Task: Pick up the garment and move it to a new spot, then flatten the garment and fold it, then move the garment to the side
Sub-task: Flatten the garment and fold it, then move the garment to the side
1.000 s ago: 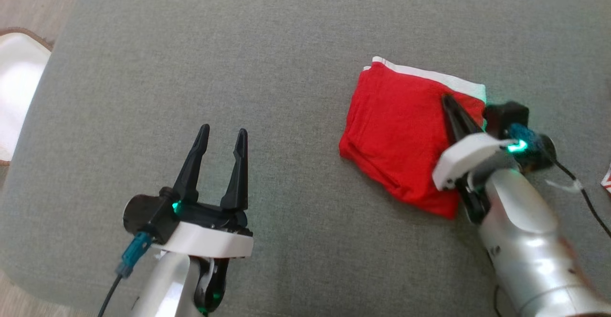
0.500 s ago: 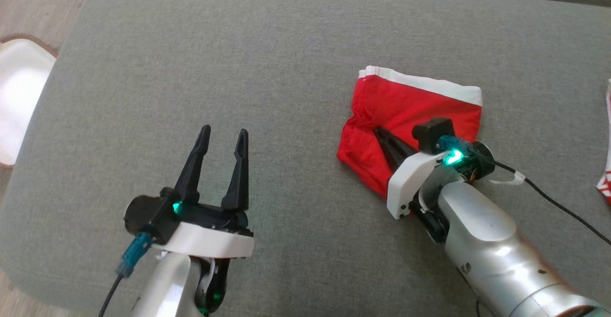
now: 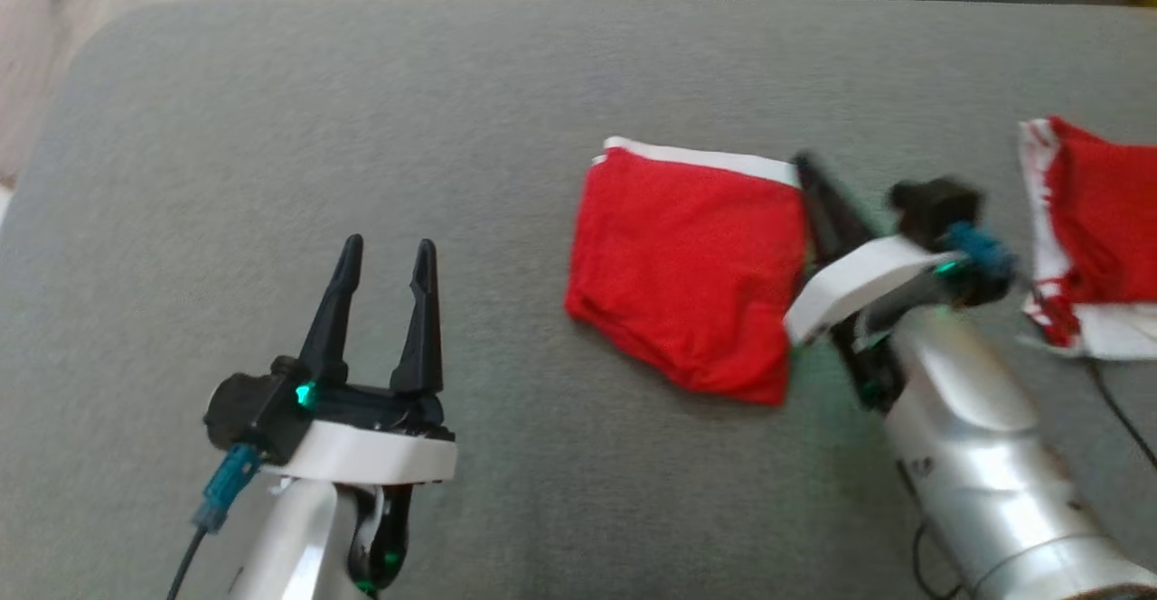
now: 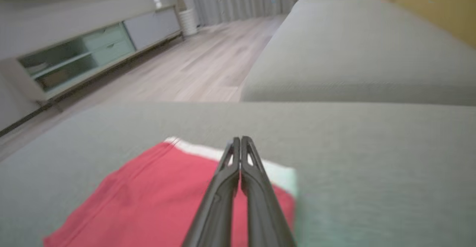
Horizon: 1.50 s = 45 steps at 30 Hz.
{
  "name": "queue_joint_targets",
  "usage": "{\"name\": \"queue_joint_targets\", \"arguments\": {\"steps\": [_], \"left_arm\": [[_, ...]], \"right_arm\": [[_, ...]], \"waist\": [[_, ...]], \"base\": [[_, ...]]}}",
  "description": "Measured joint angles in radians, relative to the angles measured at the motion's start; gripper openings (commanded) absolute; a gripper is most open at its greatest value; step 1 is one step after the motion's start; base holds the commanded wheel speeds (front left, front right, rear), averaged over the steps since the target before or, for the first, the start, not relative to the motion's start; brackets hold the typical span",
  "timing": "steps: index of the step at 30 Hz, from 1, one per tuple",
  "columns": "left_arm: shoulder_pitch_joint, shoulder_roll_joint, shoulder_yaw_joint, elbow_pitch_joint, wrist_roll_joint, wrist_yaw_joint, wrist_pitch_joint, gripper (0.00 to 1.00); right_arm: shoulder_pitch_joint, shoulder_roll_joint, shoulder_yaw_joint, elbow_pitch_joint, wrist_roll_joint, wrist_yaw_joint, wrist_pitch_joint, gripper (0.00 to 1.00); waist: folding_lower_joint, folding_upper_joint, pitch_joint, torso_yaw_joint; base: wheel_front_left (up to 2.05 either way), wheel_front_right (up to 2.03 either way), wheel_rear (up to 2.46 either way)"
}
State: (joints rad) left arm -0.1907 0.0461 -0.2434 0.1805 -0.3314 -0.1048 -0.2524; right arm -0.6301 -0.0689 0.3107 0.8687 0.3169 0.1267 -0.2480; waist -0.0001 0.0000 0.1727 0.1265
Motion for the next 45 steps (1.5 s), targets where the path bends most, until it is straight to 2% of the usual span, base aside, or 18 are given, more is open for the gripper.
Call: {"name": "queue_joint_targets", "arguments": {"steps": [4, 7, 14, 15, 16, 23, 35, 41, 45], "left_arm": [[0.018, 0.000, 0.020, -0.006, 0.009, -0.001, 0.000, 1.00], [0.021, 0.000, 0.020, -0.008, 0.009, -0.001, 0.000, 1.00], [0.044, 0.000, 0.029, -0.011, 0.008, -0.001, 0.000, 1.00], [0.053, 0.000, 0.034, -0.011, 0.008, -0.001, 0.000, 1.00], [0.061, 0.000, 0.039, -0.011, 0.008, -0.001, 0.000, 1.00], [0.079, 0.001, 0.047, -0.009, 0.013, -0.002, 0.000, 1.00], [0.103, 0.001, 0.042, -0.010, 0.013, -0.006, 0.000, 1.00], [0.093, 0.001, 0.022, -0.009, 0.013, -0.010, 0.000, 1.00], [0.080, 0.001, 0.015, -0.005, 0.013, -0.011, 0.000, 1.00]], "right_arm": [[0.097, 0.000, -0.174, -0.172, -0.106, 0.000, -0.002, 0.00], [0.229, 0.000, -0.260, -0.278, -0.163, 0.000, -0.003, 0.00], [0.406, 0.013, -0.305, -0.432, -0.152, 0.000, -0.003, 0.00], [0.423, 0.016, -0.310, -0.459, -0.152, 0.000, -0.003, 0.45], [0.438, 0.018, -0.315, -0.483, -0.150, 0.000, -0.003, 1.00], [0.521, 0.021, -0.308, -0.511, -0.099, 0.000, -0.003, 1.00], [0.518, 0.021, -0.303, -0.512, -0.097, 0.000, -0.003, 1.00], [0.474, 0.021, -0.243, -0.472, -0.078, 0.000, 0.017, 1.00], [0.410, 0.021, -0.186, -0.424, -0.034, 0.000, 0.077, 1.00]], "waist": [[0.0000, 0.0000, -0.018, -0.052], [0.0000, 0.0000, -0.031, -0.086], [0.0000, 0.0000, -0.059, -0.134], [-0.0001, 0.0000, -0.064, -0.139], [-0.0001, 0.0000, -0.068, -0.143], [-0.0001, 0.0000, -0.086, -0.152], [0.0000, 0.0000, -0.084, -0.136], [0.0001, 0.0000, -0.056, -0.108], [0.0002, 0.0000, -0.027, -0.080]], "base": [[0.00, 0.00, 0.00], [0.00, 0.00, 0.00], [0.00, 0.00, 0.00], [0.00, 0.00, 0.00], [0.00, 0.00, 0.00], [0.00, 0.00, 0.00], [0.00, 0.00, 0.00], [0.00, 0.00, 0.00], [0.00, 0.00, 0.00]]}}
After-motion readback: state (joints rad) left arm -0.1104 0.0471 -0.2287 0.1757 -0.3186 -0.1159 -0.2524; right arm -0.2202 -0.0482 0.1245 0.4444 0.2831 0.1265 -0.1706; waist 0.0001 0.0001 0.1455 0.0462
